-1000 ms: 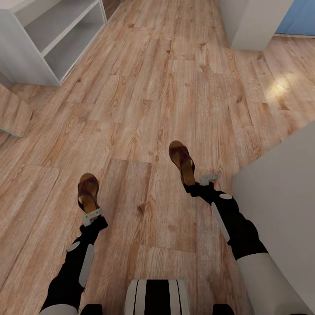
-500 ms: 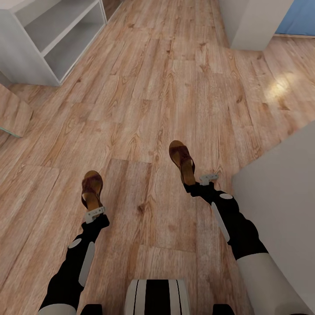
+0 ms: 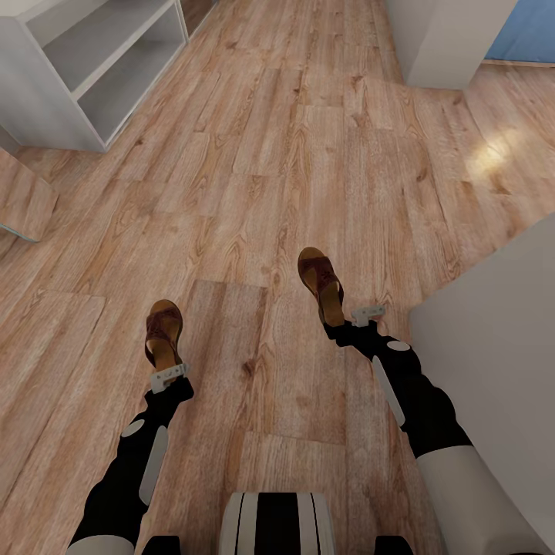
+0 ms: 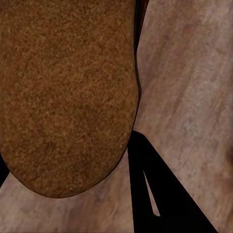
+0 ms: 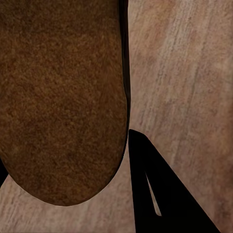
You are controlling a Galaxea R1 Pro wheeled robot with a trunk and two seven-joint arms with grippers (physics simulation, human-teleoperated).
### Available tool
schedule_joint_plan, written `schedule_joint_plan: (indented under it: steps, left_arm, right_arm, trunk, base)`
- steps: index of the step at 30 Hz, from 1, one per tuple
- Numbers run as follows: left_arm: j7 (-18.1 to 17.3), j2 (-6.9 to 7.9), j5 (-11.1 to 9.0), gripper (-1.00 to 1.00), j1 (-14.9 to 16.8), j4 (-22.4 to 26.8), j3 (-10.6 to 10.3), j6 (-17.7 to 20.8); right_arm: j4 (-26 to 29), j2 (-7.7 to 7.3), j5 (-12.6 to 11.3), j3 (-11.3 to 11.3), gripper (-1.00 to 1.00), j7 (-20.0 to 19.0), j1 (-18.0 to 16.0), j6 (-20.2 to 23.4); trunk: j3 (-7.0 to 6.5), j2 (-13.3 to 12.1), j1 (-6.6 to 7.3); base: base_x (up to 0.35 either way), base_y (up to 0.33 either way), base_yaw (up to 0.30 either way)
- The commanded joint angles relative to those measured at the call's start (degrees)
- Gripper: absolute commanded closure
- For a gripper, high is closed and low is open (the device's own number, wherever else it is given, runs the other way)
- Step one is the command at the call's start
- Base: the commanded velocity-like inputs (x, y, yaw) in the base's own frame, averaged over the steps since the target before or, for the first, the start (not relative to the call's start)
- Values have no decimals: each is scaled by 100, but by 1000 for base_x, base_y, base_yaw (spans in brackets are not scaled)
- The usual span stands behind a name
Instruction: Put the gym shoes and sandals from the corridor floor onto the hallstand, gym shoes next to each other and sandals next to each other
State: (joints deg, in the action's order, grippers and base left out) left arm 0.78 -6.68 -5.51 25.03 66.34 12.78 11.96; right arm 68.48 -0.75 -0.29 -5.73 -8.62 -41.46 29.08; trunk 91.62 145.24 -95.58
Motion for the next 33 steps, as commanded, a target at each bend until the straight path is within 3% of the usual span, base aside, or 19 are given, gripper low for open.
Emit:
schedule_joint_plan:
  steps: [1,10,24,33]
  left_arm:
    - [2,-4,-38,100,0,10,8,40]
    - [2,0,-37,100,0,16,13,35]
    - [2,0,-38,100,0,18,13,43]
    - [2,0,-37,100,-1,19,14,43]
  right_arm:
    - [8,-4,-21,-7,100,9,-2,36]
    - [8,-4,-22,-7,100,9,-2,37]
    - [8,-4,-21,-7,100,9,-2,36]
    - [8,-4,-22,-7,100,9,-2,36]
  trunk:
    - [3,1,1]
    - [3,1,1]
    - [3,1,1]
    - [-9,1,1]
  base:
    - [0,0,0]
    - [0,25,0]
    - [0,273,0]
    - [0,18,0]
